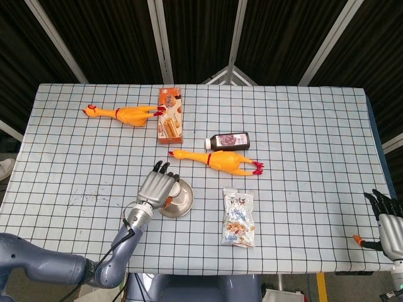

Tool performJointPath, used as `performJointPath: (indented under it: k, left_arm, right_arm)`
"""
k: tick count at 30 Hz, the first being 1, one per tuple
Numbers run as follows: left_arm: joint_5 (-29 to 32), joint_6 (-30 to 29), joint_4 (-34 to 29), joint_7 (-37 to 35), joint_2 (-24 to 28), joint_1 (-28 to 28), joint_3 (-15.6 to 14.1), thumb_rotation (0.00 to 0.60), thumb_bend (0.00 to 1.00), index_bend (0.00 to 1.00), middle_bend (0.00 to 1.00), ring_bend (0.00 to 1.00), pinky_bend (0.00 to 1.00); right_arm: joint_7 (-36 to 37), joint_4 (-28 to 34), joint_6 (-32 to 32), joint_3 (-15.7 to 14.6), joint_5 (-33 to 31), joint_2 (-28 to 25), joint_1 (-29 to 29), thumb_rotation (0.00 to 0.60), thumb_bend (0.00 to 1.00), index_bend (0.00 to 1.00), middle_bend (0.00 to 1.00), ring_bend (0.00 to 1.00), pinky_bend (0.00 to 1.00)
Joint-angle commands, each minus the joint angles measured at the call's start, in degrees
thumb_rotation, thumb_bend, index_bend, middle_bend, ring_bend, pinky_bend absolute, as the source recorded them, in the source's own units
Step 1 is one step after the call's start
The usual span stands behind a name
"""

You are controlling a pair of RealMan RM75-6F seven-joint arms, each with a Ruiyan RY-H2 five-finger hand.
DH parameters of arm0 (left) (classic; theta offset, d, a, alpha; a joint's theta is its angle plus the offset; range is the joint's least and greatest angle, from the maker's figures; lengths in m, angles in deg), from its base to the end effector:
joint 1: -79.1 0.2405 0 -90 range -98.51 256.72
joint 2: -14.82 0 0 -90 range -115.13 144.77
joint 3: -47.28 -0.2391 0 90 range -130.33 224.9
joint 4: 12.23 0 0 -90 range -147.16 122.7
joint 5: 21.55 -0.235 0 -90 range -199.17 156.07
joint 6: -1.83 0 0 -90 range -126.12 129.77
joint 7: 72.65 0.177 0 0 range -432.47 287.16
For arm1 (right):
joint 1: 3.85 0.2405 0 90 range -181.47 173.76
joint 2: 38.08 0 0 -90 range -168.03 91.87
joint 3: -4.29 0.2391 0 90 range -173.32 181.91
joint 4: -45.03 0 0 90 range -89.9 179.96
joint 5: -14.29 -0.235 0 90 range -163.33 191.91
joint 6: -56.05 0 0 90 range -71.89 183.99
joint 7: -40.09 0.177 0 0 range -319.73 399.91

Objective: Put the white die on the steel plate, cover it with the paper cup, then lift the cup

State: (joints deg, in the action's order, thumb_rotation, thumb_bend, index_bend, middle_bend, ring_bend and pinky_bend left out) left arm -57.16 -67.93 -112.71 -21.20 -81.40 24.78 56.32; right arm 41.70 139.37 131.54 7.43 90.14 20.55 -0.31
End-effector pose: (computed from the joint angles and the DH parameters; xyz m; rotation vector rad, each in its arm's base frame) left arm -0.0477 0.3153 -0.0889 -1.9285 -0.8930 -0.7039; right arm -0.3516 -0.2034 0.1433 1.2941 -1.0848 0.6927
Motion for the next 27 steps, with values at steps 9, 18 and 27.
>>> performJointPath:
  k: [9,18,27]
  left_arm:
    - [-1.5,8.0,-0.4,-7.4,0.4,0.6,-0.3,0.600,0.50,0.44,0.34,0.07,0.00]
    - [1.3,6.5,-3.4,-6.4,3.3,-0.3,0.8,0.600,0.50,0.44,0.34,0.07,0.00]
    - [-0.2,1.0,-2.4,-3.6,2.5,0.1,-0.6,0.600,0.49,0.45,0.34,0.07,0.00]
  right_arm:
    - [-0.3,0.1,-0.3,-0.1,-0.1,0.0,0.1,0.600,0.12,0.12,0.05,0.05,0.00]
    - [-0.3,0.3,-0.1,0.0,-0.1,-0.1,0.0,0.600,0.12,0.12,0.05,0.05,0.00]
    - [-0.6,0.8,-0.1,-0.3,0.1,-0.3,-0.1,0.600,0.12,0.13,0.05,0.05,0.00]
